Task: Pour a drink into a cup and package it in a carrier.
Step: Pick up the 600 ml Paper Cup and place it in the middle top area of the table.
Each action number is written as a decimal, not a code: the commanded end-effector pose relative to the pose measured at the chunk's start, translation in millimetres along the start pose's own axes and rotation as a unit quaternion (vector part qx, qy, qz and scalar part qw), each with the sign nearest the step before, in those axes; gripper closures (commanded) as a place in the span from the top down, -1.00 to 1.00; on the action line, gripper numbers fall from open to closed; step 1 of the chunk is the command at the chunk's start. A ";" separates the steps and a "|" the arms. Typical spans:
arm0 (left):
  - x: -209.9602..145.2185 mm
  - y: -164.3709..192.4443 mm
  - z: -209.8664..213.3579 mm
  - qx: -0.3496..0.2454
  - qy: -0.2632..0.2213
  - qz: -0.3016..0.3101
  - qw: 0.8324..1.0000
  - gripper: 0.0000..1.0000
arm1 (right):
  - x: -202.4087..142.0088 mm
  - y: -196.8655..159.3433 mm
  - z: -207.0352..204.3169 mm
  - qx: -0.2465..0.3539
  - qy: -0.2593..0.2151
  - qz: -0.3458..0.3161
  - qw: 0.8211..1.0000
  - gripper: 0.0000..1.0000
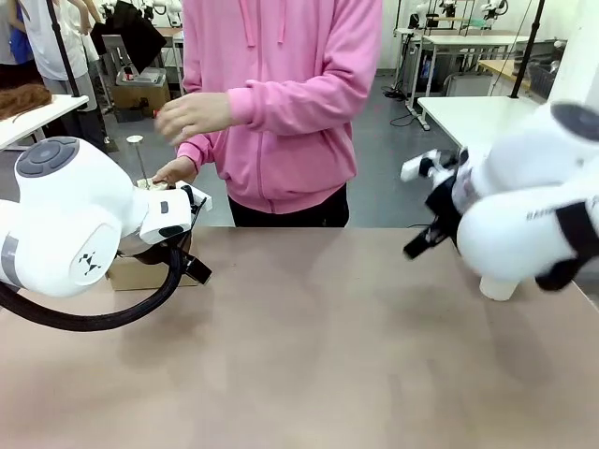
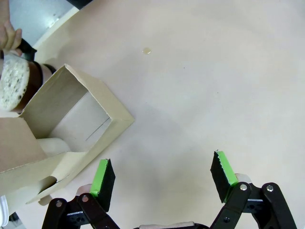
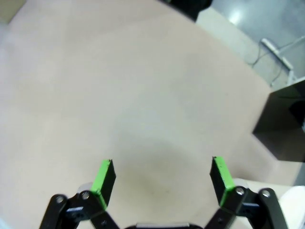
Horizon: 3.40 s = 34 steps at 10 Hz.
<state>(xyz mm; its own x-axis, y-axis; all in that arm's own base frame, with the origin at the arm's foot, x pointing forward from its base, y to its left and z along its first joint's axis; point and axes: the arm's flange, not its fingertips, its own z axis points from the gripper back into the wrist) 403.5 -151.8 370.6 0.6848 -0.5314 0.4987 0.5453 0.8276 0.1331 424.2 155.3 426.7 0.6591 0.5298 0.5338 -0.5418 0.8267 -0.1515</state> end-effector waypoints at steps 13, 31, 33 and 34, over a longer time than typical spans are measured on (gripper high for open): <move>0.0 0.0 0.0 0.000 0.000 0.000 1.000 1.00 | -45.7 -221.7 96.1 0.230 -0.144 0.159 0.949 1.00; 0.0 0.0 0.0 0.000 0.000 0.000 1.000 1.00 | -277.1 -264.1 -60.8 0.257 -0.492 0.027 0.832 1.00; 0.0 0.0 0.0 0.000 0.000 0.000 1.000 1.00 | -272.2 -256.1 -74.1 0.250 -0.492 0.015 0.833 1.00; 0.0 0.0 0.0 0.000 0.000 0.000 1.000 1.00 | -269.7 -251.8 -80.8 0.249 -0.488 0.013 0.836 1.00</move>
<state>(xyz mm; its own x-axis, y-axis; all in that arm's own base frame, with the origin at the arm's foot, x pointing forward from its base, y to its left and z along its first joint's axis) 403.7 -151.8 370.5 0.6849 -0.5317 0.4983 0.5450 0.8277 0.1341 421.6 -189.9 258.4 0.0605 -0.0790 0.9950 -0.8750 0.4755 0.0909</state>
